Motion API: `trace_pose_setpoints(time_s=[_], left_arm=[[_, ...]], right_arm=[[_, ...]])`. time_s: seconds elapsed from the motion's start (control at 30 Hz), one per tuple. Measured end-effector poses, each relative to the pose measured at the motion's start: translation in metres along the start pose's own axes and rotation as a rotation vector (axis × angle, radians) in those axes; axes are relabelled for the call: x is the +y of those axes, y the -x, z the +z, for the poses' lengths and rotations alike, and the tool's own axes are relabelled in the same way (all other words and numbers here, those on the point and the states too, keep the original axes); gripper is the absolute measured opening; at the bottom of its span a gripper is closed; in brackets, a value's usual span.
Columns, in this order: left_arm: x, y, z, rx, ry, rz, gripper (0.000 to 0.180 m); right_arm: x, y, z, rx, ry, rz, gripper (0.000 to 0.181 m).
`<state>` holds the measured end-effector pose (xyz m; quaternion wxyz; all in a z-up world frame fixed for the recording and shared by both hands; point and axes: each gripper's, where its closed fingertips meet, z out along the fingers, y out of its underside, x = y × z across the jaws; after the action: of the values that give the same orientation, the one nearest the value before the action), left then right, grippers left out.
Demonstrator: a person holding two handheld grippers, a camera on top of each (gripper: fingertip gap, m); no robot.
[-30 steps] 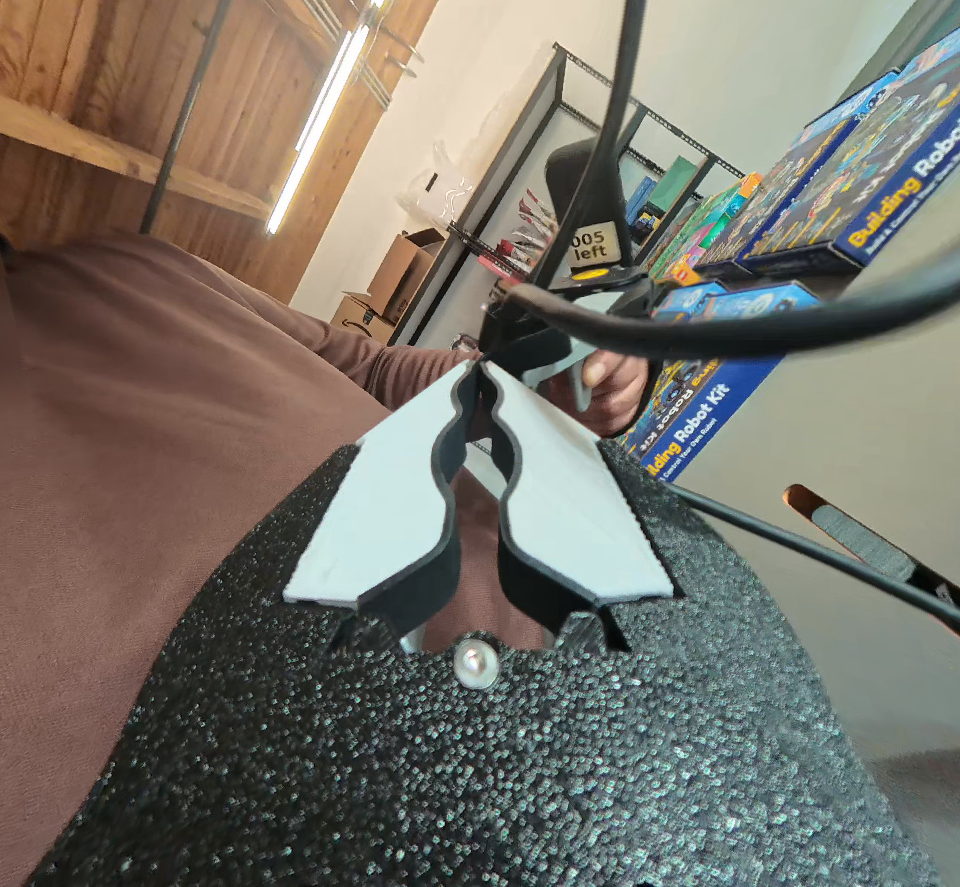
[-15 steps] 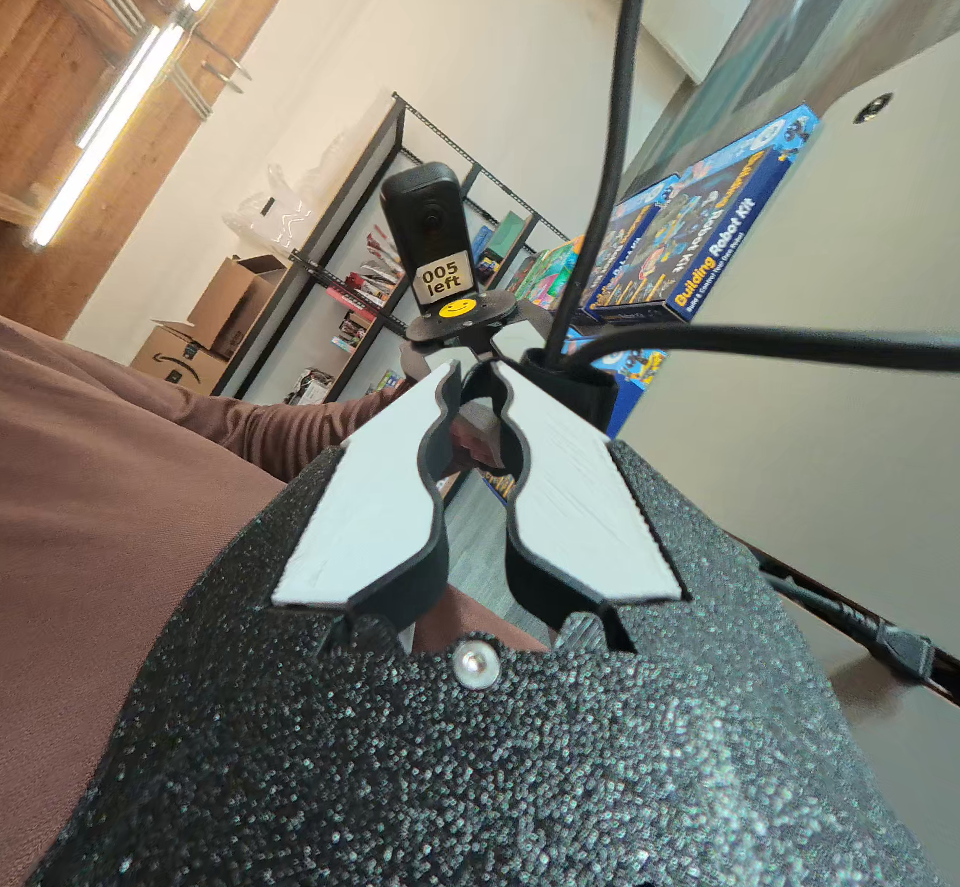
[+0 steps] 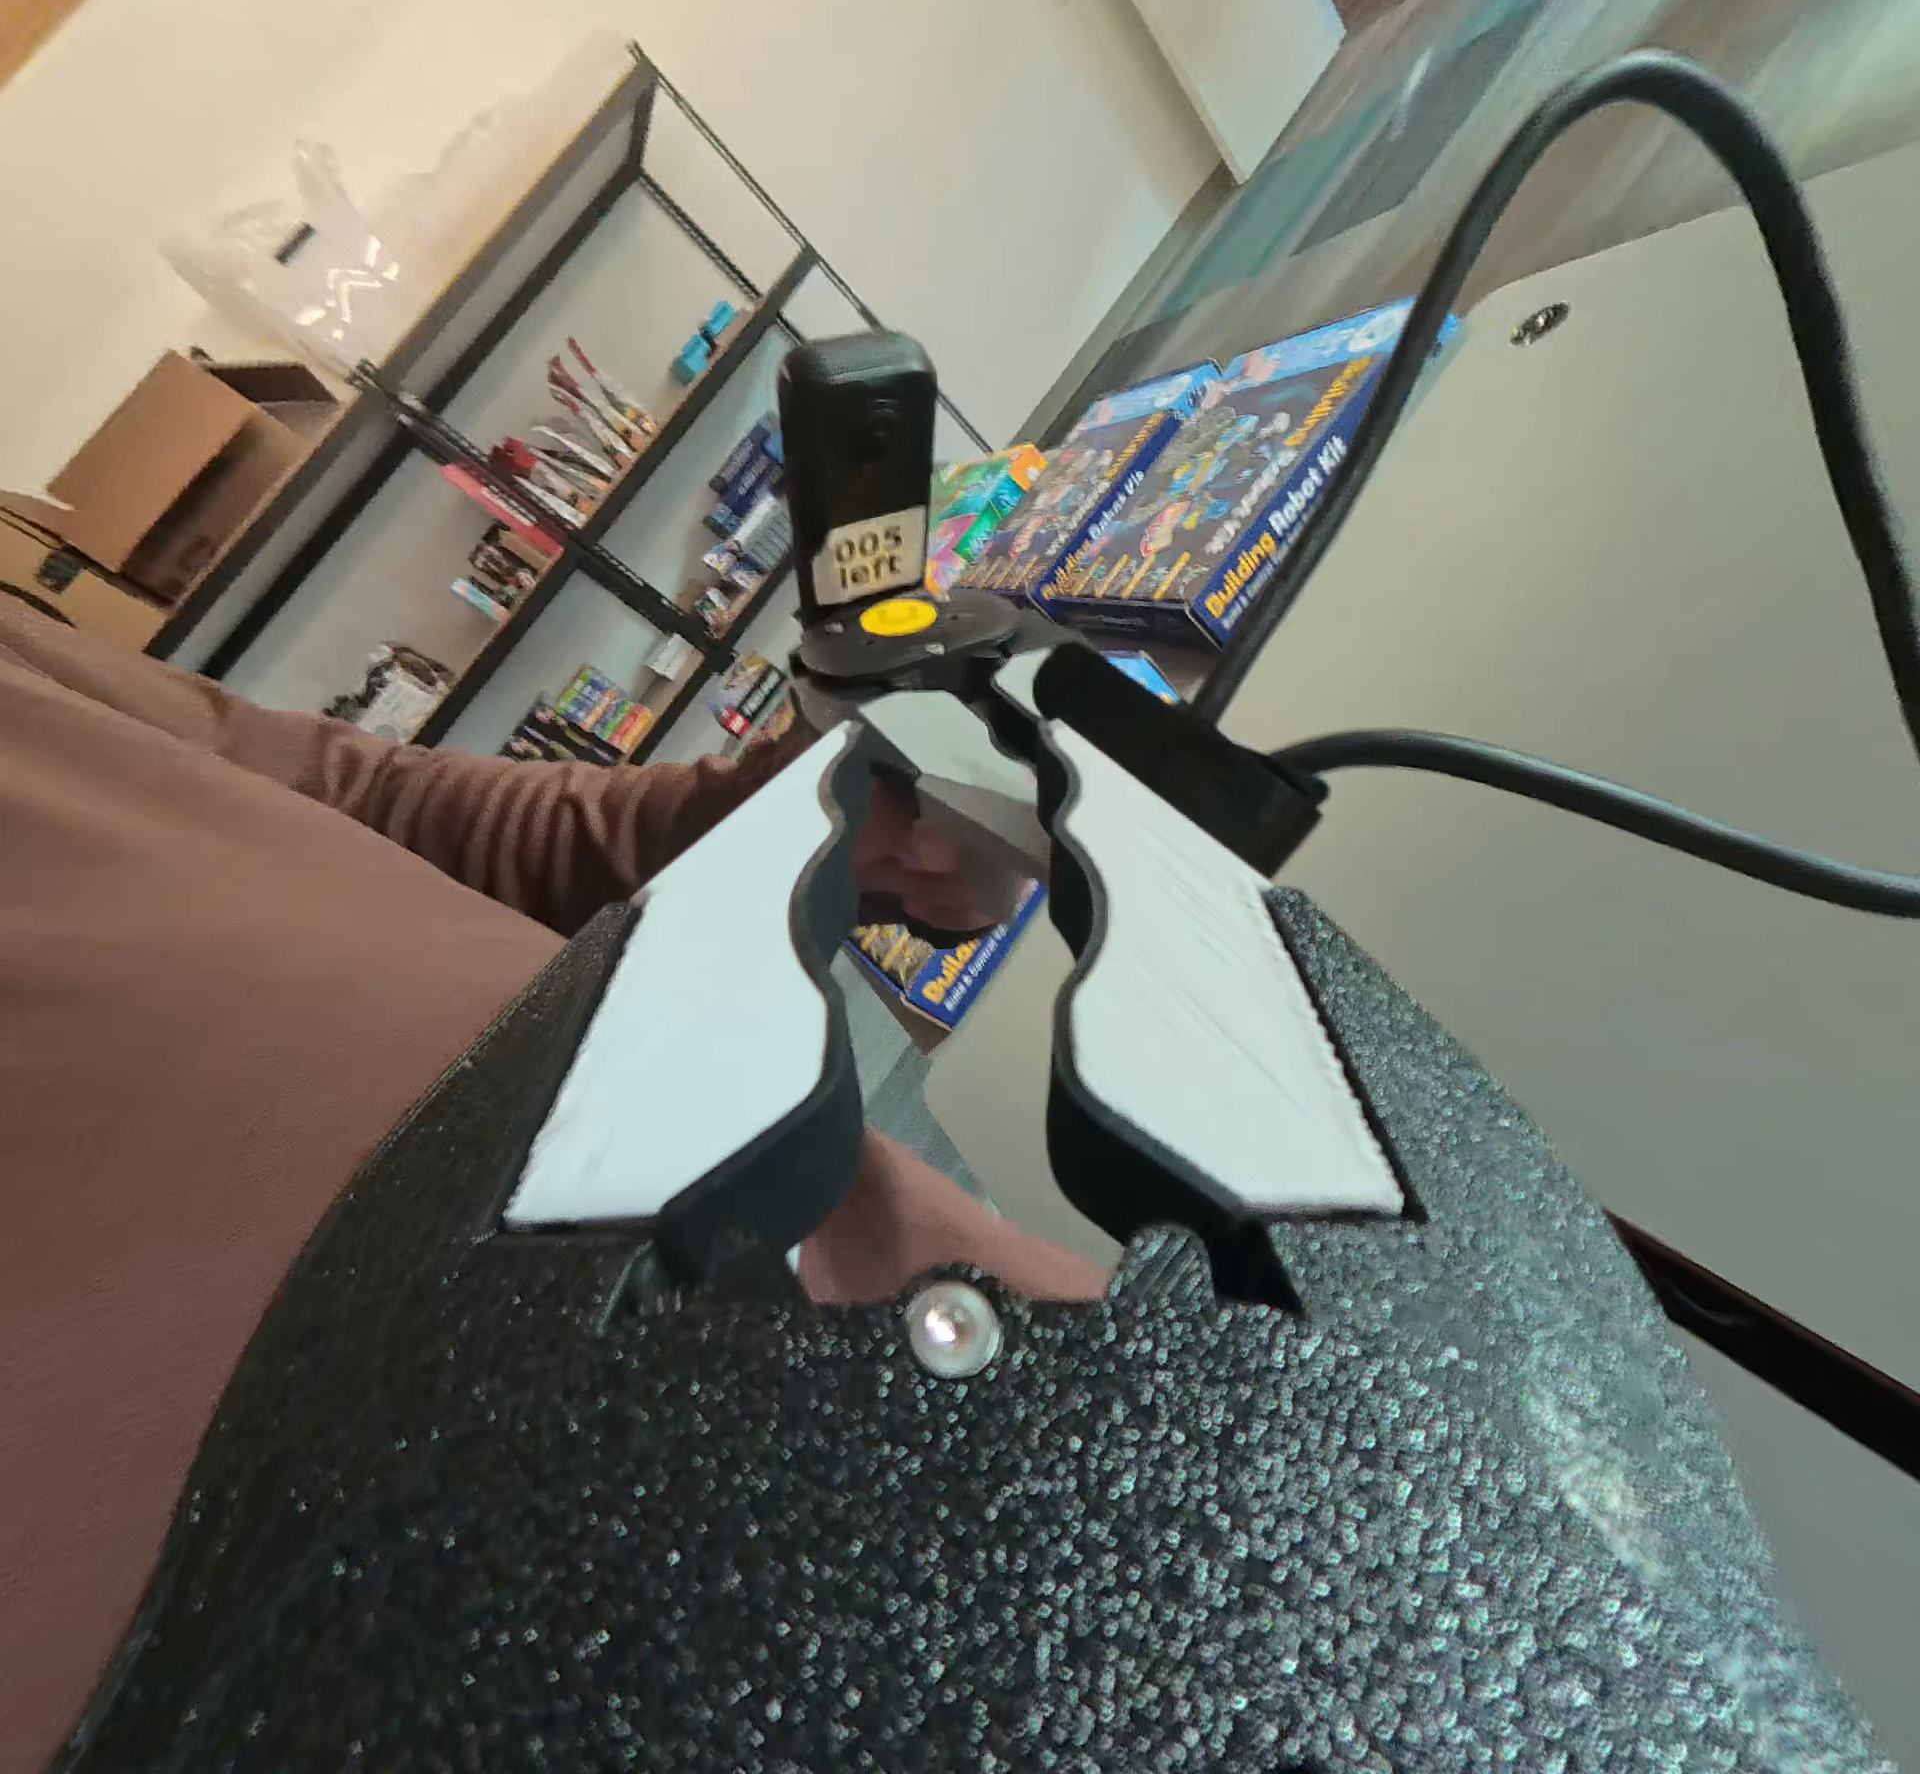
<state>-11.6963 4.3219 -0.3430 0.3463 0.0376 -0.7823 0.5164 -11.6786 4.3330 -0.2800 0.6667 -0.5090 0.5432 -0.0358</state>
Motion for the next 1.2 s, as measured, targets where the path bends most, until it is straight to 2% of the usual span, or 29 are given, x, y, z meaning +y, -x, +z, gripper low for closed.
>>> trace_pose_setpoints(time_s=[0.07,0.13,0.23,0.3,0.33,0.4,0.5,0.7,0.8,0.93,1.0,1.1,1.2], left_arm=[[0.0,0.0,0.0,-0.015,0.008,0.036,0.008],[-0.001,-0.001,0.001,-0.046,0.025,0.098,0.008],[0.0,-0.006,0.004,-0.093,0.06,0.198,0.009],[0.001,-0.008,0.008,-0.121,0.076,0.244,0.009],[0.002,-0.008,0.01,-0.138,0.083,0.269,0.009],[0.003,-0.012,0.015,-0.158,0.102,0.315,0.009],[0.006,-0.018,0.023,-0.176,0.142,0.399,0.008],[0.009,-0.013,0.025,-0.25,0.165,0.463,0.009],[0.006,-0.015,0.025,-0.203,0.125,0.382,0.007],[0.009,-0.006,0.029,-0.326,0.154,0.515,0.008],[0.006,-0.005,0.031,-0.341,0.134,0.497,0.007],[0.006,-0.003,0.032,-0.332,0.116,0.455,0.008],[-0.003,-0.004,0.026,-0.242,0.044,0.329,0.007]], right_arm=[[0.011,-0.02,-0.005,0.13,0.069,0.005,0.03],[0.014,-0.042,-0.016,0.243,0.059,0.105,0.032],[0.009,-0.043,-0.02,0.196,0.0,0.232,0.058],[0.013,-0.042,-0.013,0.187,0.031,0.261,0.073],[0.016,-0.041,-0.009,0.183,0.054,0.275,0.074],[0.023,-0.04,0.0,0.175,0.085,0.306,0.071],[0.03,-0.044,0.007,0.2,0.092,0.299,0.05],[0.03,-0.052,0.004,0.259,0.062,0.257,0.038],[0.028,-0.052,0.0,0.276,0.034,0.233,0.034],[0.026,-0.061,0.0,0.359,-0.011,0.211,0.027],[0.024,-0.061,0.001,0.388,-0.031,0.19,0.023],[0.024,-0.064,0.004,0.42,-0.006,0.14,0.024],[0.012,-0.058,0.001,0.287,-0.047,0.219,0.039]])
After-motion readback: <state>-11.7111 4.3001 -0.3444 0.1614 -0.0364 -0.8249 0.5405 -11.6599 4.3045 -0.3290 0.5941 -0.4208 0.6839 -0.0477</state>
